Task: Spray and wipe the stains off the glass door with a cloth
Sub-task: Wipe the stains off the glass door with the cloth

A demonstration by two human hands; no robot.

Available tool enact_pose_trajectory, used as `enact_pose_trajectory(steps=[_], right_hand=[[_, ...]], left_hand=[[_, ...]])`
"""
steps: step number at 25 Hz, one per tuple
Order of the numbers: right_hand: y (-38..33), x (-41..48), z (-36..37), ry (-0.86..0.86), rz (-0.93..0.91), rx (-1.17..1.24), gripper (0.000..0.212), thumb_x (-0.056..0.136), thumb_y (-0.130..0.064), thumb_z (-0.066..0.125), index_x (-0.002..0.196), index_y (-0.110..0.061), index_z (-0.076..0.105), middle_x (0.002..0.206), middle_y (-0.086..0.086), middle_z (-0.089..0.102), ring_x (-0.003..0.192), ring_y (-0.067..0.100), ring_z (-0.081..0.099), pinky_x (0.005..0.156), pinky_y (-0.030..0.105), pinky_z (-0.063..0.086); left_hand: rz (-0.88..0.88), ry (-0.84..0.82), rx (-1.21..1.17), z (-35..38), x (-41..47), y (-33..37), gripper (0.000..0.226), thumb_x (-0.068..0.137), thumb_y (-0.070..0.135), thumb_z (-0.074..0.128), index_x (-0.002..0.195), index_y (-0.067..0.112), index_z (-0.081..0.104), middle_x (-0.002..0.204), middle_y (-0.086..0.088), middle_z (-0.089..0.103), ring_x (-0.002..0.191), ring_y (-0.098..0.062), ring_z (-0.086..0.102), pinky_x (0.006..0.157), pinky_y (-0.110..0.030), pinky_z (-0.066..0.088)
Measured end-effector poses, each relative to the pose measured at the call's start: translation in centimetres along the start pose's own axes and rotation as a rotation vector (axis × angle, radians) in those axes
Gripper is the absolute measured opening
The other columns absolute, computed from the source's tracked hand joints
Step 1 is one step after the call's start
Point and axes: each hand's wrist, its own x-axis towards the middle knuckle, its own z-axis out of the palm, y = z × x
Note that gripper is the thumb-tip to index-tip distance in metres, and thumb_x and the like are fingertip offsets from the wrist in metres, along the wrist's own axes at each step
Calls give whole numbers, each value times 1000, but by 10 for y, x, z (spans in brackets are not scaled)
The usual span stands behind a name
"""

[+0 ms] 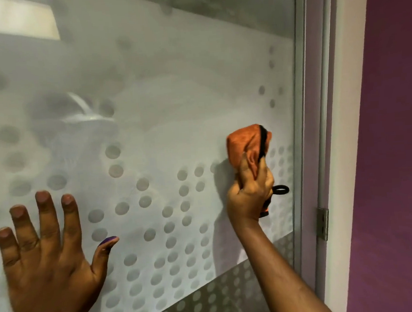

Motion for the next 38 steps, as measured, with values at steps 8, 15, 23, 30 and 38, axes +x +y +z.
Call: enact_pose_trajectory(steps=[8, 15, 23, 30, 38], right_hand=[[-55, 86, 13, -93, 113, 119, 53, 87, -1, 53, 133, -27, 55, 151, 10, 38, 128, 37, 37, 105, 53, 34], [-127, 73, 13, -139, -296, 189, 56, 76, 1, 60, 122, -30, 64, 145, 7, 47, 121, 40, 45, 93, 54, 36], [-131, -14, -7, -230, -569, 218, 28, 89, -11, 59, 106, -29, 71, 141, 1, 53, 122, 40, 45, 88, 50, 34], [-94, -104, -43, -403, -558, 201, 19, 83, -7, 65, 89, -25, 65, 142, 0, 51, 124, 39, 44, 82, 46, 35], [-60, -164, -74, -567, -510, 122, 16, 85, -12, 66, 94, -25, 67, 144, -1, 42, 119, 37, 45, 80, 43, 38]], left_hand=[[24, 65, 239, -27, 8, 27, 90, 91, 69, 18, 155, 6, 14, 165, -17, 1, 151, -43, -1, 117, -66, 14], [11, 87, 347, -31, 10, 31, 89, 92, 69, 14, 155, 5, 15, 165, -16, 1, 152, -39, -3, 123, -52, 0], [25, 87, 303, -37, 9, 33, 96, 90, 72, 14, 154, 0, 10, 163, -20, 7, 152, -38, 0, 124, -51, 1], [16, 46, 202, -50, 7, 37, 94, 92, 69, 12, 152, -3, 17, 161, -25, 13, 151, -40, 4, 124, -46, -3], [-11, 2, 87, -66, 0, 42, 84, 95, 63, 15, 154, 3, 12, 163, -22, 8, 151, -40, 2, 124, -41, -5]])
